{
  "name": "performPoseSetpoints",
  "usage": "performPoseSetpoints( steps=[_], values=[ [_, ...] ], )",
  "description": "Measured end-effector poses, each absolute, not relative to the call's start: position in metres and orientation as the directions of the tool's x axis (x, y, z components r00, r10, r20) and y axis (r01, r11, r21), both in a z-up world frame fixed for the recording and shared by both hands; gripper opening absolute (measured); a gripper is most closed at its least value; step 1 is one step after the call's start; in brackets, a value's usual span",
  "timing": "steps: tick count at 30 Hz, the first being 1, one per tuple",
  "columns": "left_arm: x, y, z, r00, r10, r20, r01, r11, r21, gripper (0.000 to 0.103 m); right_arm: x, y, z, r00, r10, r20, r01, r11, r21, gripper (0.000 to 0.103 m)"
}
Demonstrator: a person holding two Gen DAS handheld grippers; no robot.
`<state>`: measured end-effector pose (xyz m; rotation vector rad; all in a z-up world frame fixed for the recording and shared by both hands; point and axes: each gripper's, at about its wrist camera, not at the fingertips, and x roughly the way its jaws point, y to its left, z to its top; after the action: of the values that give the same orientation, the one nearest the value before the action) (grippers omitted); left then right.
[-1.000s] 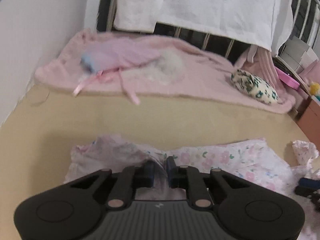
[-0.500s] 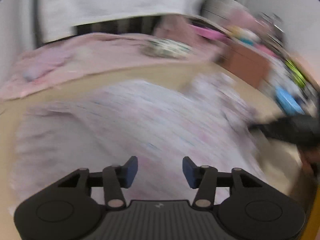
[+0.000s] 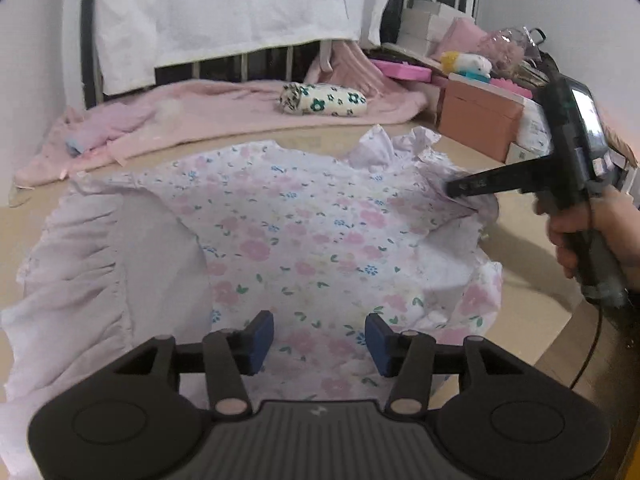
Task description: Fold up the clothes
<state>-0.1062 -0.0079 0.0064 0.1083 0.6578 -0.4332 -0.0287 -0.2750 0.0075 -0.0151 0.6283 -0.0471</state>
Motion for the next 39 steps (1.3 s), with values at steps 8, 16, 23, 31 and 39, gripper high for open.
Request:
performPoseSetpoints(
  steps=[8,16,23,31,39],
  values=[
    [-0.115,-0.006,0.007,0.730,-0.324,-0.601,0.411,0.912,0.008,0.059,-0.138,-0.370,-0.009,0.813,-0.208,-0.543,0.414,0.863,0.289,0.026],
    [-0.165,0.055,0.029,0.739,-0.409,-0.535,0.486,0.874,0.002,0.071,-0.142,-0.271,0.028,0.773,0.467,-0.430,-0.390,0.884,0.258,0.031],
    [-0.179,0.068,0.009,0.728,-0.298,-0.618,0.452,0.886,0.105,0.071,-0.141,-0.229,-0.005,0.660,0.475,-0.582,-0.520,0.848,0.103,0.013],
    [-0.200,0.091,0.018,0.684,-0.483,-0.547,0.654,0.738,0.167,0.071,-0.179,-0.245,0.016,0.690,0.599,-0.407,-0.629,0.774,0.075,0.037],
    [-0.204,0.114,0.007,0.671,-0.456,-0.584,0.694,0.664,0.278,0.048,-0.147,-0.196,-0.011,0.524,0.643,-0.558,-0.803,0.591,-0.073,0.039]
  ],
)
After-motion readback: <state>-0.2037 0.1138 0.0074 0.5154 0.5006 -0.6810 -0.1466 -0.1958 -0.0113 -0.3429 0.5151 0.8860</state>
